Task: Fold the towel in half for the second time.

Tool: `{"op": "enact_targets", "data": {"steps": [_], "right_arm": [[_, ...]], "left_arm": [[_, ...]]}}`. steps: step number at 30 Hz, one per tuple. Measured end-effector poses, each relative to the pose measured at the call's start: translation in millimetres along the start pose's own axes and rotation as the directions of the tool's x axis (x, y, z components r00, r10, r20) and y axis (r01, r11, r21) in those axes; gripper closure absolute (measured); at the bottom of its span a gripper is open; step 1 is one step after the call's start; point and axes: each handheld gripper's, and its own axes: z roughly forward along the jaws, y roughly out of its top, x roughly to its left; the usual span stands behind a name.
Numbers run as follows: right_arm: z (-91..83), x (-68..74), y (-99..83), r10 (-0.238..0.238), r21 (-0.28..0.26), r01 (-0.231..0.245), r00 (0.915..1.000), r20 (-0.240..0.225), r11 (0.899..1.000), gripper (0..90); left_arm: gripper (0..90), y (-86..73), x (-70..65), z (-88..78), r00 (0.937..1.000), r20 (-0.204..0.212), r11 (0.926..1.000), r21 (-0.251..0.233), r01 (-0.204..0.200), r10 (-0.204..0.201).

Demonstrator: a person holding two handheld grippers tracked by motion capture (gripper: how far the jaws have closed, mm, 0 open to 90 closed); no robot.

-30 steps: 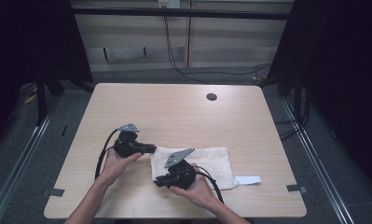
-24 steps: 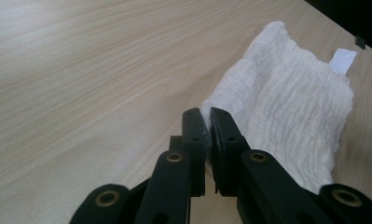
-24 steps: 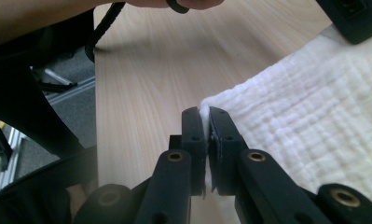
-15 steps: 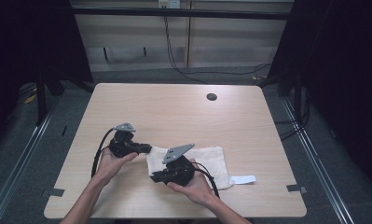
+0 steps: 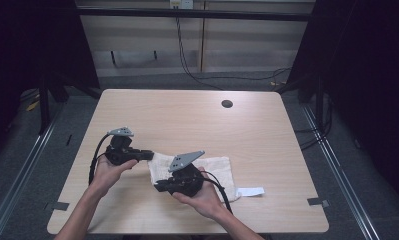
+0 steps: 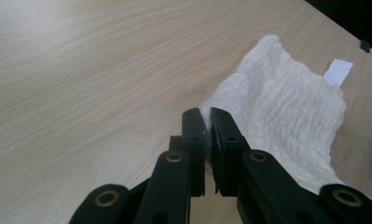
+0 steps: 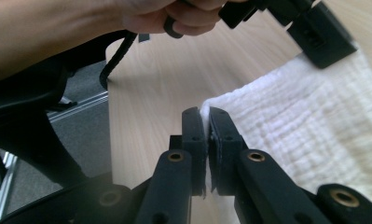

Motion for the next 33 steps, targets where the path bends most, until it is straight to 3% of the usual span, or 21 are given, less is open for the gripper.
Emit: {"op": "enact_targets", "data": {"steps": [4, 8, 14, 16, 19, 21, 24, 33], "right_arm": [[-4.8, -1.9, 3.7, 0.0, -0.014, 0.0, 1.0, 0.002, 1.0, 86.8], [-13.9, -2.1, 13.0, -0.002, -0.039, 0.003, 0.9999, 0.014, 0.999, 86.7], [-14.5, 1.2, 31.5, -0.019, -0.065, 0.02, 0.9998, 0.01, 0.998, 86.7], [-10.6, 2.2, 31.0, -0.01, -0.07, 0.01, 0.9999, 0.003, 0.997, 86.6], [-8.5, 0.8, 24.1, 0.037, -0.07, -0.037, 0.9993, -0.003, 0.997, 86.7], [-10.9, -0.2, 18.8, 0.034, -0.066, -0.033, 0.9994, 0.011, 0.997, 86.7], [-21.9, -3.0, 13.1, 0.037, -0.076, -0.035, 0.9988, 0.032, 0.997, 86.7], [-56.6, -10.2, -0.4, 0.051, -0.114, -0.041, 0.9948, 0.088, 0.993, 86.7]], "left_arm": [[85.1, 7.7, -2.0, -1.7, 1.0, 0.01, 0.9999, -0.013, 0.0, 0.001], [84.9, 17.7, -8.0, -12.4, 0.9993, -0.022, 0.9995, -0.007, -0.031, 0.031], [84.9, 26.5, -2.6, -26.7, 0.9992, -0.032, 0.9996, -0.007, -0.026, 0.026], [84.8, 27.1, -2.1, -20.9, 0.999, -0.033, 0.9994, 0.015, -0.03, 0.03], [84.7, 28.9, -5.2, -8.5, 0.9997, -0.011, 0.9997, 0.002, -0.022, 0.022], [84.7, 31.0, -9.2, 0.4, 0.9995, -0.007, 0.9995, 0.005, -0.031, 0.031], [84.7, 36.1, -15.6, 11.6, 0.9997, 0.001, 0.9997, 0.0, -0.024, 0.024], [84.7, 58.9, -38.9, 36.0, 0.9972, 0.019, 0.9974, -0.004, -0.072, 0.072]]}}
